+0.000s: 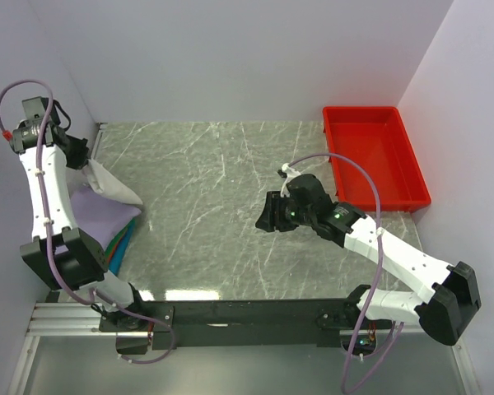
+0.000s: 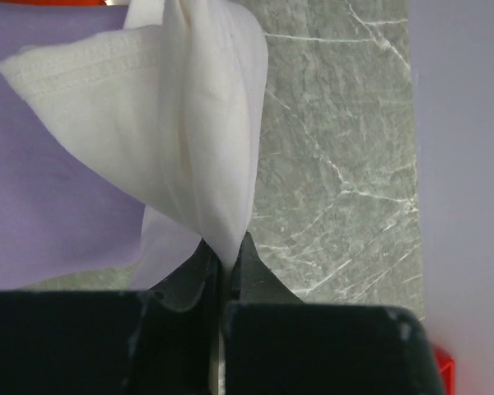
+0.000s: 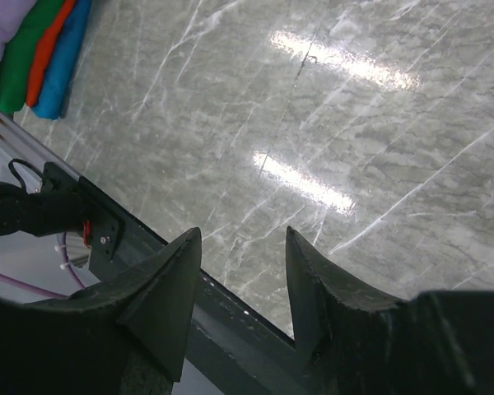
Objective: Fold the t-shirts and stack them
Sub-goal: Neatly place the folded tshirt to the corner
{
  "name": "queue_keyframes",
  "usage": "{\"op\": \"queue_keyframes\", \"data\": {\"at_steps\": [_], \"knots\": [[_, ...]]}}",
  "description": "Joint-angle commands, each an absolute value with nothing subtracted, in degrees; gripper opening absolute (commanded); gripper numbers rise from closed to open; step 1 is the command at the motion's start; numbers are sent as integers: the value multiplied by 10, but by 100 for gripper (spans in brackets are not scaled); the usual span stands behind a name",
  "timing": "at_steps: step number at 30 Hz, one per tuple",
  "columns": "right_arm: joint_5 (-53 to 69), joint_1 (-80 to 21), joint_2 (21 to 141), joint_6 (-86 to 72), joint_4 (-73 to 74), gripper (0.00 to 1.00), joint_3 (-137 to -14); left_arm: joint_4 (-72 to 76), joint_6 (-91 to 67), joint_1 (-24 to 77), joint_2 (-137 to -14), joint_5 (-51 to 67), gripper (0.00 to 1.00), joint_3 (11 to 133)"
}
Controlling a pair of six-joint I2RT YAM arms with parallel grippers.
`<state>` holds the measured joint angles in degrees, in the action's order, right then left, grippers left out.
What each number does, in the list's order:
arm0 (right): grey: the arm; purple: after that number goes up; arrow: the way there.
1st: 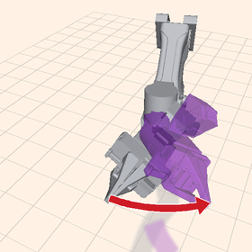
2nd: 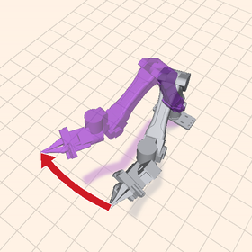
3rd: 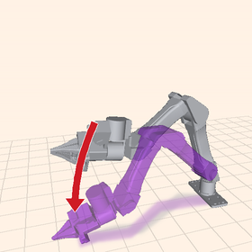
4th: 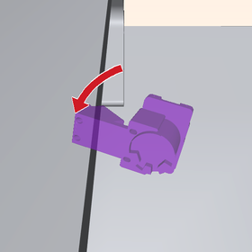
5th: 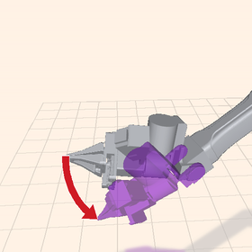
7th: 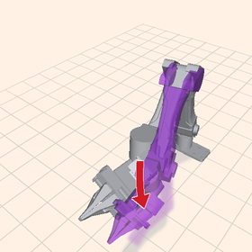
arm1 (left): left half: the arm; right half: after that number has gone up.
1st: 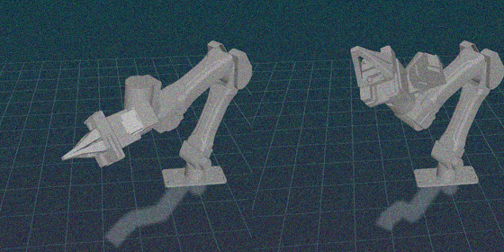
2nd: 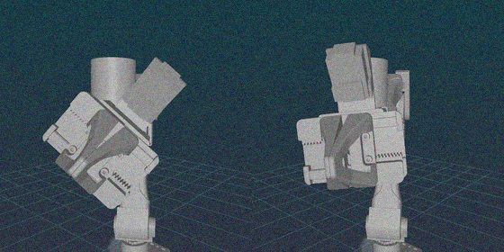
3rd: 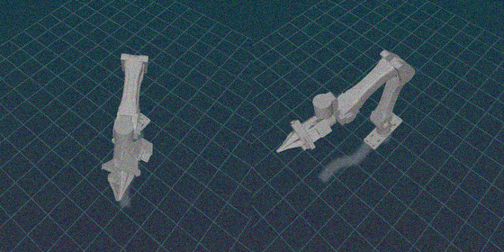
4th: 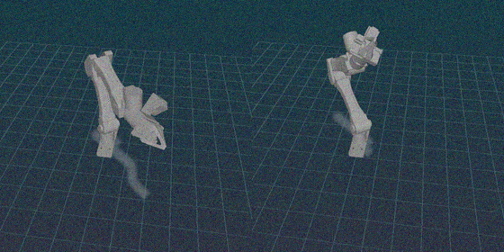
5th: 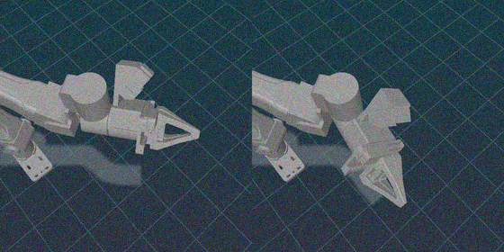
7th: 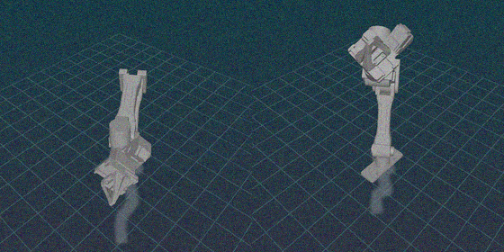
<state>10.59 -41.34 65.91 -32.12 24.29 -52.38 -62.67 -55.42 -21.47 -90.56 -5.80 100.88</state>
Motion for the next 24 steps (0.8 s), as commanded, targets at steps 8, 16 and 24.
{"op": "queue_keyframes", "data": {"at_steps": [8,16,24], "knots": [[109,-410,666,-323,222,52,-535,-638,-512,-255,-831,-38,1,1035],[114,-410,664,-322,224,52,-532,-633,-495,-283,-755,-40,0,949],[137,-410,655,-317,214,52,-510,-639,-500,-317,-645,-110,1,801]]}}
